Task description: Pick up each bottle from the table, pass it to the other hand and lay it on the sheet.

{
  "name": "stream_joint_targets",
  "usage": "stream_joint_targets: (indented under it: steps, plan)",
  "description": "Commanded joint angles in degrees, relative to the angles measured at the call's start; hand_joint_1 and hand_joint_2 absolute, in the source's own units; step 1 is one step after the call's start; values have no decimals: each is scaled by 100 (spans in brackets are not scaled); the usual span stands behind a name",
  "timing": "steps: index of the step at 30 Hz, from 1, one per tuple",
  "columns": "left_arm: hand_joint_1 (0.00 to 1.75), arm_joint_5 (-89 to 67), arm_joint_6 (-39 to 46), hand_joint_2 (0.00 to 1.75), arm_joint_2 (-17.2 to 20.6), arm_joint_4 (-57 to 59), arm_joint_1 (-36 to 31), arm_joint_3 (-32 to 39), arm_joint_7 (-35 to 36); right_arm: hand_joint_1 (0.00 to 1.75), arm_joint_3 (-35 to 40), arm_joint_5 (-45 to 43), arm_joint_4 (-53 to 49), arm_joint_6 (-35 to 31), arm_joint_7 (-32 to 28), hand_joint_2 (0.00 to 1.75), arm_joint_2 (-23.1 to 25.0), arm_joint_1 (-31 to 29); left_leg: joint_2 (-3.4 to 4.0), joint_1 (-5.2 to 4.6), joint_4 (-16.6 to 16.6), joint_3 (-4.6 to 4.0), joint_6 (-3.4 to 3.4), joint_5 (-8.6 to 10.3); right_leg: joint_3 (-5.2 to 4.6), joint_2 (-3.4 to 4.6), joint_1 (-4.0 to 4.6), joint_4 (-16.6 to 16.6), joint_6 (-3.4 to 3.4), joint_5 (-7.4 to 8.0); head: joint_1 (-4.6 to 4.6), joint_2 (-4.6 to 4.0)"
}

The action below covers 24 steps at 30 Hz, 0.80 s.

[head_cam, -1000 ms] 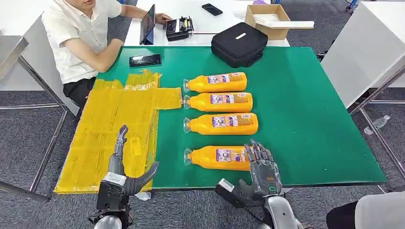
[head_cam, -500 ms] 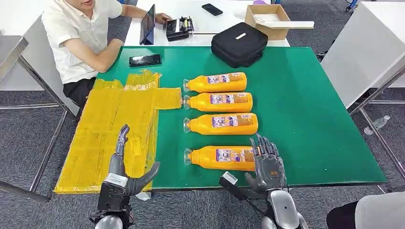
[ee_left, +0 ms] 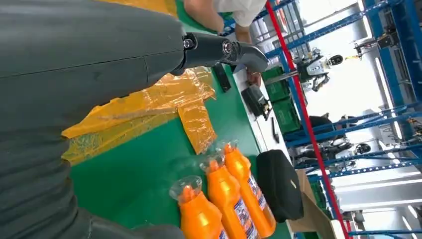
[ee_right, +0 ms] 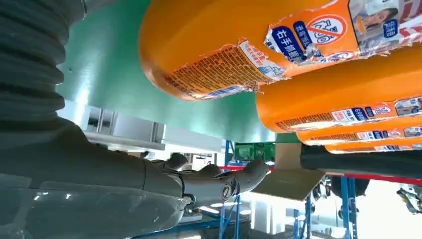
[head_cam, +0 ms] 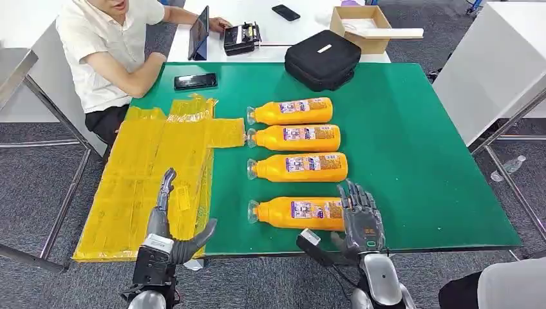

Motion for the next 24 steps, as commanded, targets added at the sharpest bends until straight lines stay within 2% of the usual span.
stream_joint_targets:
  steps: [1,11,17,22,23,24]
  plan:
    - [0,26,-10,175,-127,227,-32,-112,27,0,-81,-18,374,12,-21,175,15,-175,6,-1,-3,14,2,-4,14,0,1,-4,-11,-3,-2,0]
    - [0,21,-15,175,-127,230,-39,-118,30,0,-145,-58,416,29,-64,175,54,-177,8,-1,-3,25,3,-9,26,0,3,-6,-16,-7,0,0]
    - [0,-6,-49,175,-127,336,-140,-194,34,0,-579,-147,1313,-99,-331,175,310,-581,14,0,-7,32,3,-7,32,5,5,-12,-19,-3,-2,0]
    - [0,-34,-50,175,-127,344,-173,-220,35,0,-584,-148,1569,-155,-466,175,455,-707,8,2,-5,18,1,-3,18,2,5,-8,-13,0,0,0]
    - [0,-42,-51,175,-127,345,-171,-212,35,0,-562,-137,1592,-151,-479,175,437,-704,19,1,-8,51,2,-14,48,6,7,-11,-31,-10,-2,0]
    - [0,-86,-111,175,-127,355,-208,-259,-5,0,-665,-223,1786,-108,-408,175,418,-839,9,2,-5,23,1,-5,23,0,5,-8,-16,-2,-2,0]
